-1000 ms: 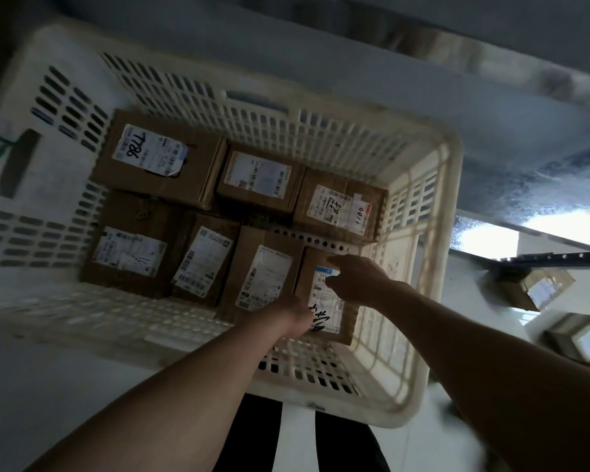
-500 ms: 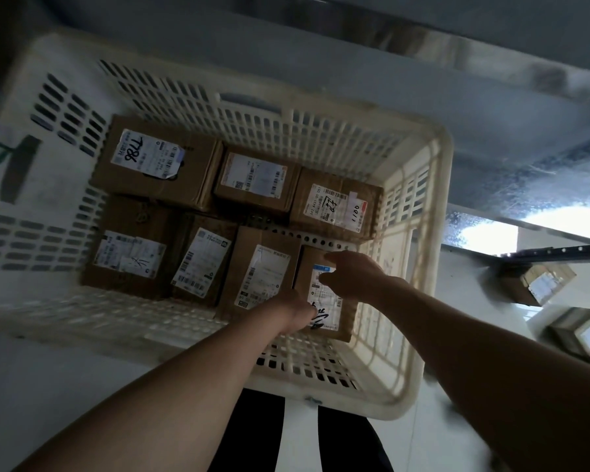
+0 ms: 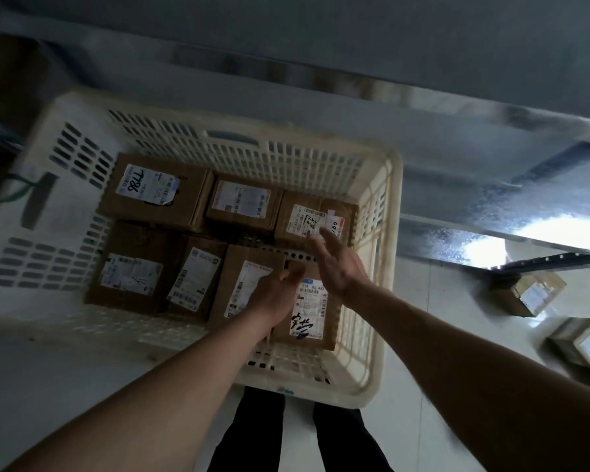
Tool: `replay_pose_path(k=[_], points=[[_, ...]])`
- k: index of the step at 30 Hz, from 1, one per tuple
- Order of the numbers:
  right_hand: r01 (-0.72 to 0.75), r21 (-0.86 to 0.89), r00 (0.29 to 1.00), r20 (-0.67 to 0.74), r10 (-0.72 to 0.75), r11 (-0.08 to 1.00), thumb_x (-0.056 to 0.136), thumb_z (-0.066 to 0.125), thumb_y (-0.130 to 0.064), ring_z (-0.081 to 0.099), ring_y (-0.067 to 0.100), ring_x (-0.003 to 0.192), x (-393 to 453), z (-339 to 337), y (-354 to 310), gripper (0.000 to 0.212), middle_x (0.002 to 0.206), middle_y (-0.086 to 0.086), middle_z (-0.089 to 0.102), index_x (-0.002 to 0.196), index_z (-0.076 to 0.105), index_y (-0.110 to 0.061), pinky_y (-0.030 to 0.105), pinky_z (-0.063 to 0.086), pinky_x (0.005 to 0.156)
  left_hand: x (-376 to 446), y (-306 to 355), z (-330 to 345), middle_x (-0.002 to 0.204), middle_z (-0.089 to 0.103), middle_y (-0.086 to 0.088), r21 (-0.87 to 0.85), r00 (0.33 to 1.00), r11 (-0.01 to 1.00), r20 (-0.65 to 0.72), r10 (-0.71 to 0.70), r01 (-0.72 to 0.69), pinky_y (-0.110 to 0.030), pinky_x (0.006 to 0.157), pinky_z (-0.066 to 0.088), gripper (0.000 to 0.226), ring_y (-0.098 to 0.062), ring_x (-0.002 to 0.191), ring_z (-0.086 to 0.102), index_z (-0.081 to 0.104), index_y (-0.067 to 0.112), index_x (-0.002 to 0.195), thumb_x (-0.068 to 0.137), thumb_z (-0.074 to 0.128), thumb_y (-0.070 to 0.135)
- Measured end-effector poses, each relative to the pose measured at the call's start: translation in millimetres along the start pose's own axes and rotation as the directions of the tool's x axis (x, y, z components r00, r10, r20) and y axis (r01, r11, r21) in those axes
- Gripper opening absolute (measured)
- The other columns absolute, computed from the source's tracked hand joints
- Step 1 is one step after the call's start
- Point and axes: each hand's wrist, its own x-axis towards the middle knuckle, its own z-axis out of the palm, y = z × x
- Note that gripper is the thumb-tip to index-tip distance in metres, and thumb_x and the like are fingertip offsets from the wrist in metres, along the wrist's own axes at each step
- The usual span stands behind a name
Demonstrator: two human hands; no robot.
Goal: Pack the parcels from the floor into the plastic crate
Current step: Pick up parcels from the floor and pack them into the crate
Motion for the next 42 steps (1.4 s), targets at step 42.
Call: replay_pose_path(k=[42], points=[[0.149, 0.553, 0.684, -0.656, 0.318, 0.82, 0.073, 0.029, -0.085, 0.045, 0.022, 0.138, -255.1, -114.9, 141.9, 0.097, 0.154, -0.004, 0.042, 0.152, 0.036, -0.029, 0.059, 0.04, 0.109, -152.9, 92.8, 176.3, 0.145, 0.05, -0.007, -0.041, 0.838, 0.844, 0.103, 0.535, -0.534, -0.039, 0.11, 0.036, 0.089, -0.025, 0.132, 0.047, 0.048, 0.014, 0.142, 0.082, 0.028, 0.077]])
